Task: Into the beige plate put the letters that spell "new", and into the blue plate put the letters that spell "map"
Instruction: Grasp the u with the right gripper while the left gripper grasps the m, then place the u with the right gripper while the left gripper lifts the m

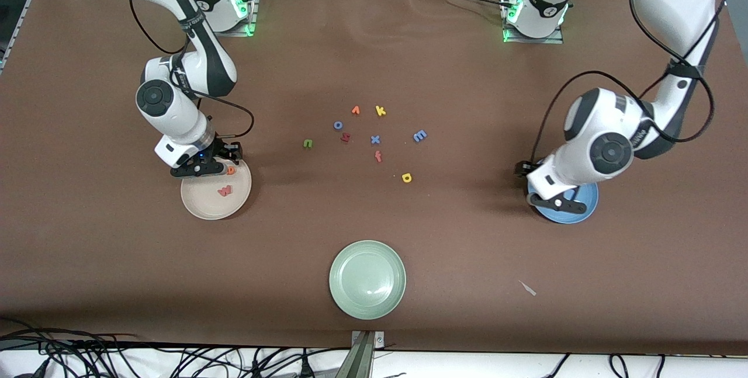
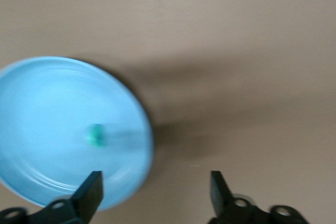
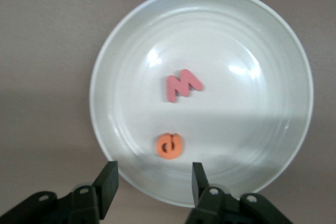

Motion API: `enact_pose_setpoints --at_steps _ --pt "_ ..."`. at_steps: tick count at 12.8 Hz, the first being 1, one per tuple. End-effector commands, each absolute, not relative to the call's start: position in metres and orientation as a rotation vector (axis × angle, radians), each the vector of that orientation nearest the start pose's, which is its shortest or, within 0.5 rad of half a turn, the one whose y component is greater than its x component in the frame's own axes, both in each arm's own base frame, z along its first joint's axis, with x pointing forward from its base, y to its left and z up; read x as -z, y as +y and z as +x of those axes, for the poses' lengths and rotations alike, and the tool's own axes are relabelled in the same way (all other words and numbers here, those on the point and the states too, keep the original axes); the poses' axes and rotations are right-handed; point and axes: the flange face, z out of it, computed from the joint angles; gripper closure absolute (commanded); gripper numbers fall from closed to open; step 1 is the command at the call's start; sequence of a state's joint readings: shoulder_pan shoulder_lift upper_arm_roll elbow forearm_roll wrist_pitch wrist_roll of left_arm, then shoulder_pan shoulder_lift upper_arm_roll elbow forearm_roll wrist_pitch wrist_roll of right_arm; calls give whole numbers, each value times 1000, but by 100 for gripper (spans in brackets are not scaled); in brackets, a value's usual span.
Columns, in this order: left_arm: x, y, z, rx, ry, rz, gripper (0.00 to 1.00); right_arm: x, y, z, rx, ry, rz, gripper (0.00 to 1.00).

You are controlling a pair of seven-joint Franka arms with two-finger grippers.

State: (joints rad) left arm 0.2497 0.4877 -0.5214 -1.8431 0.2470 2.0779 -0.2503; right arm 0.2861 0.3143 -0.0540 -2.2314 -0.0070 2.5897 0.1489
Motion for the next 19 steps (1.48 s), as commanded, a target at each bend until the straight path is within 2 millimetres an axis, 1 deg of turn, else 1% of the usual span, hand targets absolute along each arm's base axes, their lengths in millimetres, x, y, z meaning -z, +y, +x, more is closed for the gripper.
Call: enact_pose_setpoints --at_steps 1,2,3,5,6,8,10,11,12,13,14,16,17,18,19 --pt "-282 -207 573 -267 24 -3151 0 -249 180 526 86 -17 -3111 35" --pt "-279 -233 558 -245 -56 -3172 0 -248 195 521 77 57 -3101 35" --pt "-270 -258 540 -205 -123 -3207 0 -247 211 515 67 125 -3089 35" --pt "-246 -300 499 -109 -217 -3241 0 -239 250 497 35 255 -3064 35" --pt "-235 -313 484 -75 -249 -3225 0 -238 271 487 38 281 -3048 35" --pt "-214 -339 461 -51 -305 -3176 0 -229 285 481 46 304 -3033 35" --pt "-198 -355 449 -22 -367 -3145 0 -219 300 471 51 310 -3019 34" --pt "-190 -357 446 -25 -411 -3132 0 -210 307 466 60 294 -3022 34" --pt "-188 -361 449 -24 -465 -3130 0 -200 312 461 70 285 -3025 34" --pt "-184 -369 447 -38 -542 -3122 0 -193 316 457 74 273 -3034 34" --pt "-182 -371 448 -47 -621 -3109 0 -187 317 455 84 267 -3039 34" --pt "-179 -373 448 -64 -690 -3096 0 -177 318 452 86 250 -3054 34" --pt "-181 -380 447 -60 -717 -3091 2 -177 318 452 86 248 -3056 34" --pt "-180 -388 441 -61 -749 -3080 4 -175 318 451 82 248 -3058 34" --pt "-179 -388 440 -60 -789 -3066 6 -174 318 451 79 248 -3058 35"
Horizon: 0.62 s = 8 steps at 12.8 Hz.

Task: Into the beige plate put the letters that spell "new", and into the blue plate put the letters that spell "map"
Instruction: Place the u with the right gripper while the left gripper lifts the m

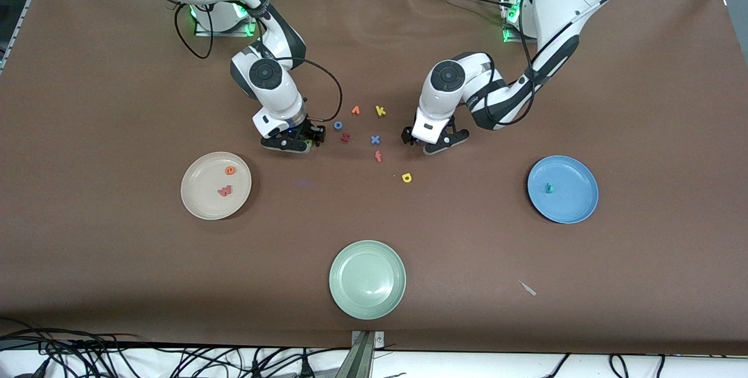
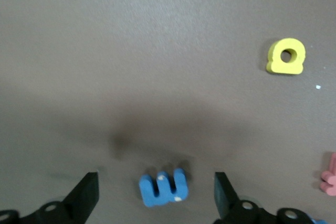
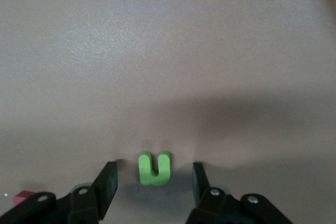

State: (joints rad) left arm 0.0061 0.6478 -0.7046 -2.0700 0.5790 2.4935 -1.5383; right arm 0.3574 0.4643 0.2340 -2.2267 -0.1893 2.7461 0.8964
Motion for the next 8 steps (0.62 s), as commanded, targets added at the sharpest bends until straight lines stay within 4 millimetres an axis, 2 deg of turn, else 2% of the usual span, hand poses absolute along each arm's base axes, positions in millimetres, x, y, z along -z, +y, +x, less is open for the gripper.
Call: enact_pose_setpoints --at_steps 1,3,6,7,8 --pt "-178 -389 439 -58 -808 -3059 7 -171 318 450 75 248 -3058 37" --pt "-178 -397 431 -54 -850 -3043 12 -168 318 449 79 245 -3051 47" --pt "-174 -395 432 -49 -906 -3016 22 -170 317 450 86 230 -3055 77" --pt "-173 -393 433 -44 -928 -3005 26 -176 317 454 103 222 -3052 81" --pt "-170 -396 431 -35 -938 -2993 29 -191 314 461 137 211 -3052 81"
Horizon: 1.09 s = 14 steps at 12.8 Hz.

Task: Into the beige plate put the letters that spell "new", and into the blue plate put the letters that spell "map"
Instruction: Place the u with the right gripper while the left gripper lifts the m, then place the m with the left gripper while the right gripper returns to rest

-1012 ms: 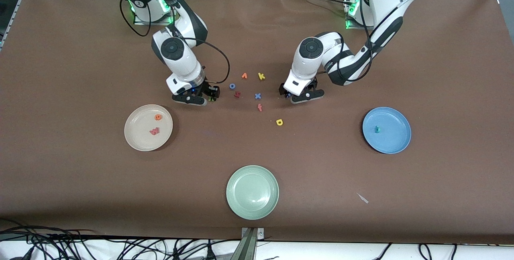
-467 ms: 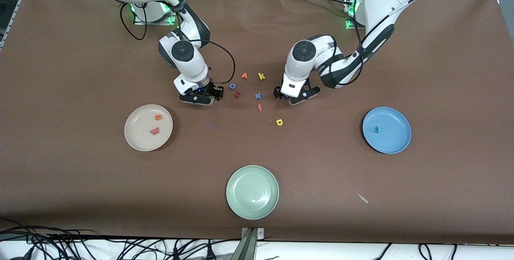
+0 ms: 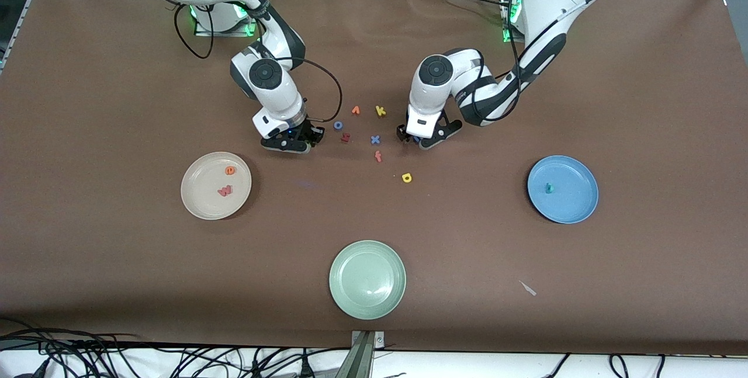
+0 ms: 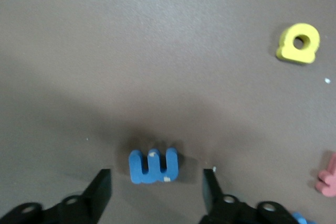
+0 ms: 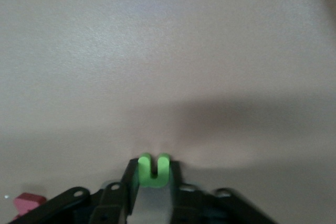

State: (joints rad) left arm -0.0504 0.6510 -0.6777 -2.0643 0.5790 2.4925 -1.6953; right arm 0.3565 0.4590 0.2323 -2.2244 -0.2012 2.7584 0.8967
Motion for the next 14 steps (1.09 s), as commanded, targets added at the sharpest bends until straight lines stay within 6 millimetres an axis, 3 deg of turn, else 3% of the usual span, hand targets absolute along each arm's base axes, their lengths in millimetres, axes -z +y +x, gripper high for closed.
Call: enact_pose_setpoints --at_steps 1,3,5,9,11,12,13,14 --pt "-164 -394 432 -20 -942 -2976 31 -205 305 471 126 207 -3092 81" --pt "-162 -396 438 11 -948 -2968 35 -236 280 497 57 124 -3195 81" --pt "-162 -396 438 12 -968 -2961 43 -264 236 520 29 -15 -3246 81" --pt "-161 -396 438 11 -972 -2958 56 -283 127 557 13 -287 -3279 78" --pt "-161 -395 438 11 -971 -2956 61 -282 91 564 -11 -341 -3234 71" --pt "-161 -394 438 13 -966 -2947 67 -281 83 566 -22 -335 -3197 51" --pt "-168 -394 443 30 -960 -2931 72 -279 78 566 -27 -289 -3168 8" --pt "-176 -394 451 46 -956 -2898 76 -279 75 567 -30 -252 -3155 0"
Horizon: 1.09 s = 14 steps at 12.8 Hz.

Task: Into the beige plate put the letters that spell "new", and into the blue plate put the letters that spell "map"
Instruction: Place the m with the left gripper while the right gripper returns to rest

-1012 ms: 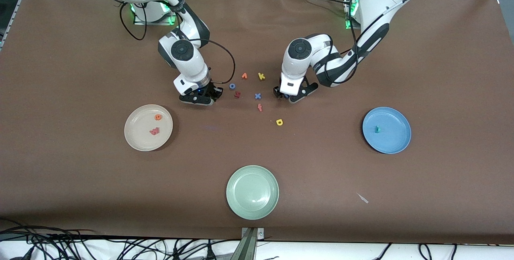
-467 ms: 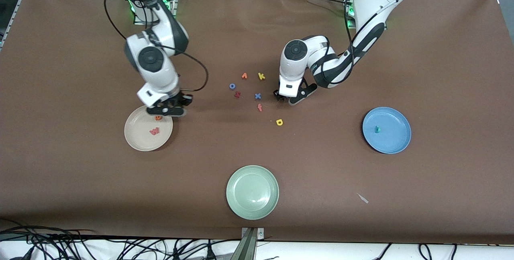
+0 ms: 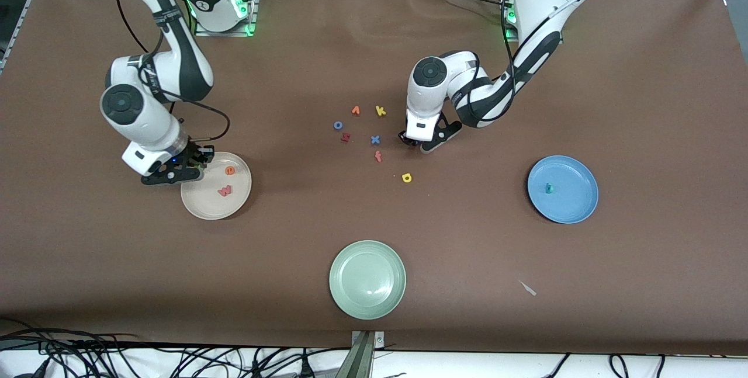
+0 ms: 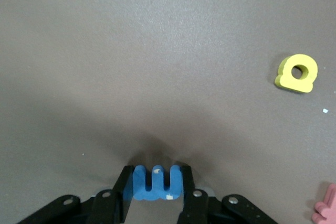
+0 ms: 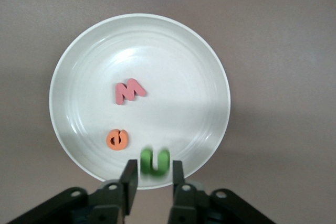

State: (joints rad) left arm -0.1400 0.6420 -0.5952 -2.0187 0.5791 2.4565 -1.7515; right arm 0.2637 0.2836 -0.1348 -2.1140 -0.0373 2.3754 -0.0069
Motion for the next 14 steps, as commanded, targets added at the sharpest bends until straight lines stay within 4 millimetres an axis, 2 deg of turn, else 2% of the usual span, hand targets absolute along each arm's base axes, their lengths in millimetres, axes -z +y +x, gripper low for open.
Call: enact_pose_setpoints --at_steps 1,4,5,7,9,11,14 --pt "-184 -393 463 58 -949 -2860 78 -282 77 568 -21 -251 -3152 0" --pt "-206 -377 490 -12 -783 -2837 79 -310 80 585 3 -246 -3148 0" --pt "-213 -359 504 -63 -704 -2835 79 -330 82 595 -14 -245 -3148 0" --pt "-234 -316 538 -135 -508 -2835 79 -377 89 612 -35 -211 -3132 0" --pt "-255 -265 565 -192 -347 -2866 79 -426 91 618 -64 -183 -3124 0" --pt "-270 -213 587 -236 -196 -2915 79 -481 76 615 -82 -153 -3119 0" --pt "-266 -144 605 -309 -32 -2939 79 -535 57 603 -90 -117 -3113 0"
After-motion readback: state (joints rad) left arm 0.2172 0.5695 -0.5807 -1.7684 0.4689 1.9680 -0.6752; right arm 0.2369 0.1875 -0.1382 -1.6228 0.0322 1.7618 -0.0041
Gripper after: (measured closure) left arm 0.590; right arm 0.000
